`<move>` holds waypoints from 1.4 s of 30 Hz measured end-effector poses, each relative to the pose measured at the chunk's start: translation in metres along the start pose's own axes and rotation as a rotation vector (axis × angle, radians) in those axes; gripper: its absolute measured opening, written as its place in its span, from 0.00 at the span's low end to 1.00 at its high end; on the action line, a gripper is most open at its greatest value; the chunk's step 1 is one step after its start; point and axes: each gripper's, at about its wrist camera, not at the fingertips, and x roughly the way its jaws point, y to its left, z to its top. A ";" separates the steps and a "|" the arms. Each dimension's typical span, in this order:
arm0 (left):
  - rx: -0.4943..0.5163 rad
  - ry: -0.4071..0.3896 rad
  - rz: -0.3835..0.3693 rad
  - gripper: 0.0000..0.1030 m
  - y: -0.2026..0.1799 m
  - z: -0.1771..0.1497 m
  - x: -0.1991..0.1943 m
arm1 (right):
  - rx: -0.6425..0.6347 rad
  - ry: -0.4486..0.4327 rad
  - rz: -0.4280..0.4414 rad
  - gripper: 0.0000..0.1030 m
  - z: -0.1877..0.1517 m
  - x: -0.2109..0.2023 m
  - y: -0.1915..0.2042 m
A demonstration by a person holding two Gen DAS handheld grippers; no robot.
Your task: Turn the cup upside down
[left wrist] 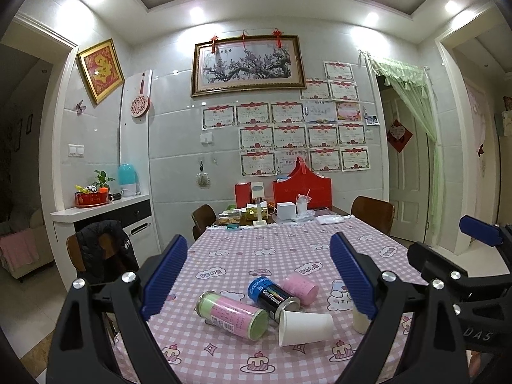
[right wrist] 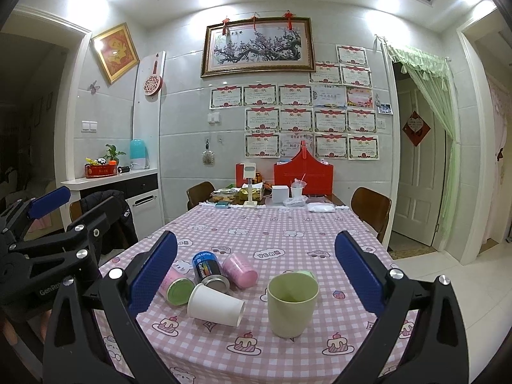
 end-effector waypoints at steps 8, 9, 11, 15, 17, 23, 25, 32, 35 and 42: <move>0.002 -0.002 -0.002 0.87 -0.001 0.000 -0.001 | 0.002 0.007 -0.001 0.92 -0.002 0.001 0.000; 0.003 -0.003 -0.002 0.87 -0.001 0.000 -0.001 | 0.003 0.008 -0.001 0.92 -0.003 0.001 -0.001; 0.006 -0.002 0.001 0.87 -0.001 0.000 -0.001 | 0.004 0.010 -0.002 0.92 -0.003 0.001 -0.002; 0.004 0.001 0.001 0.87 0.001 -0.002 -0.001 | 0.004 0.010 -0.003 0.92 -0.003 0.001 -0.002; 0.006 -0.001 0.002 0.87 0.001 -0.002 -0.001 | 0.004 0.010 -0.002 0.92 -0.003 0.001 -0.002; 0.005 -0.001 0.002 0.87 0.001 -0.001 -0.001 | 0.005 0.010 -0.001 0.92 -0.003 0.002 -0.002; 0.005 -0.002 0.004 0.87 0.001 -0.002 0.000 | 0.005 0.010 -0.002 0.92 -0.003 0.001 -0.002; 0.005 -0.002 0.004 0.87 0.001 -0.003 -0.001 | 0.004 0.009 -0.003 0.92 -0.003 0.001 -0.003; 0.005 -0.003 0.005 0.87 0.001 -0.003 0.000 | 0.004 0.009 -0.003 0.92 -0.004 0.001 -0.002; 0.004 -0.001 0.004 0.87 0.001 -0.003 -0.001 | 0.006 0.011 -0.003 0.92 -0.005 0.000 -0.002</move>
